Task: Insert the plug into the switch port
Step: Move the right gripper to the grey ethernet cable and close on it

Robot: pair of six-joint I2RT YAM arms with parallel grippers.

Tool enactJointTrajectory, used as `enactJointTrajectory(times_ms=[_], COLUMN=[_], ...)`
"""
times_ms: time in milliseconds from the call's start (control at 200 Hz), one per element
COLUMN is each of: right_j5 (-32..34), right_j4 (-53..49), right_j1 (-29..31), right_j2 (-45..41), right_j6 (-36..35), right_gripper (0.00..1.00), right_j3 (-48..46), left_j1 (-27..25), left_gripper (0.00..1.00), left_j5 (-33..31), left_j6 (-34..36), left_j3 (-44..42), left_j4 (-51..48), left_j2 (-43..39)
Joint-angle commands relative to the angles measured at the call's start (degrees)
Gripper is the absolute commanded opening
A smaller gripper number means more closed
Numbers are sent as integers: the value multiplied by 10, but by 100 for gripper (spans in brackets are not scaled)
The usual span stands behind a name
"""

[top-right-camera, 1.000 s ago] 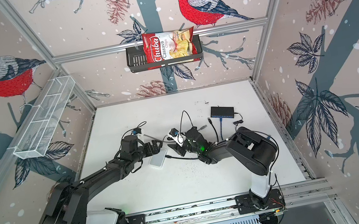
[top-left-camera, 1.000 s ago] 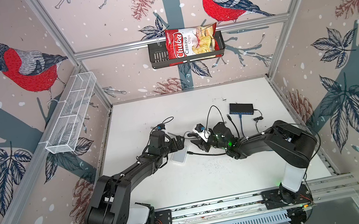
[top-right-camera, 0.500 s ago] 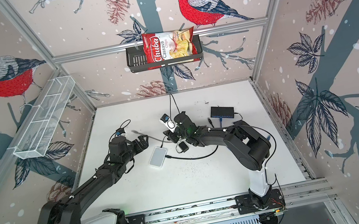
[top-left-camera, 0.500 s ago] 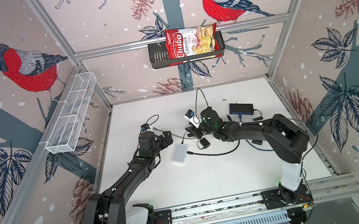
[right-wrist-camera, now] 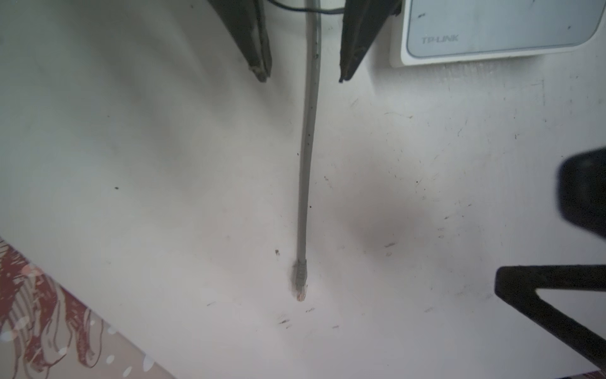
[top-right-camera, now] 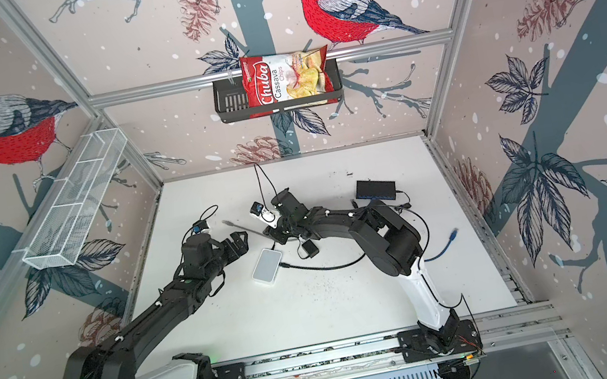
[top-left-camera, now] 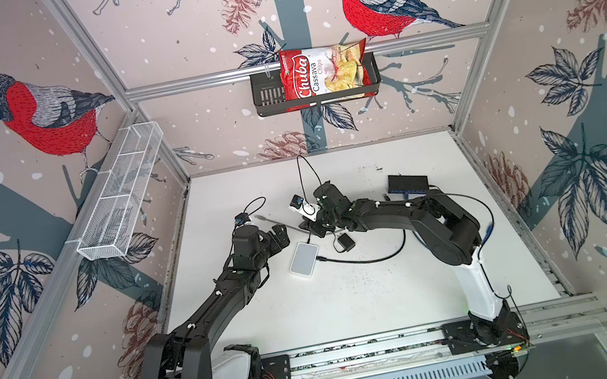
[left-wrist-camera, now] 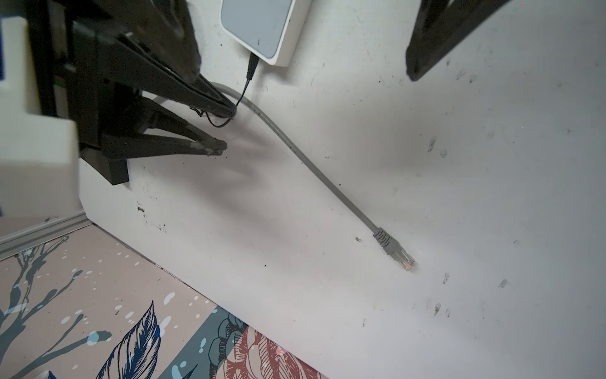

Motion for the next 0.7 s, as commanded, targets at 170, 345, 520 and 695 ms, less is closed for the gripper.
enactJointTrajectory(times_ms=[170, 345, 520, 695], right_j5=[3, 27, 51, 60], right_j4=[-45, -54, -63, -71], right_j1=[15, 18, 22, 27], right_j2=[46, 66, 81, 94], right_j6=[-18, -21, -31, -42], right_gripper=[37, 36, 31, 28], right_j3=[53, 70, 82, 93], left_j1=[2, 3, 5, 6], left_gripper=[97, 97, 97, 97], left_j5=[-2, -2, 0, 1], left_j6=[2, 2, 3, 3], left_j3=[-6, -9, -12, -15], left_j4=[-1, 1, 3, 5], left_j2=[-11, -13, -12, -13])
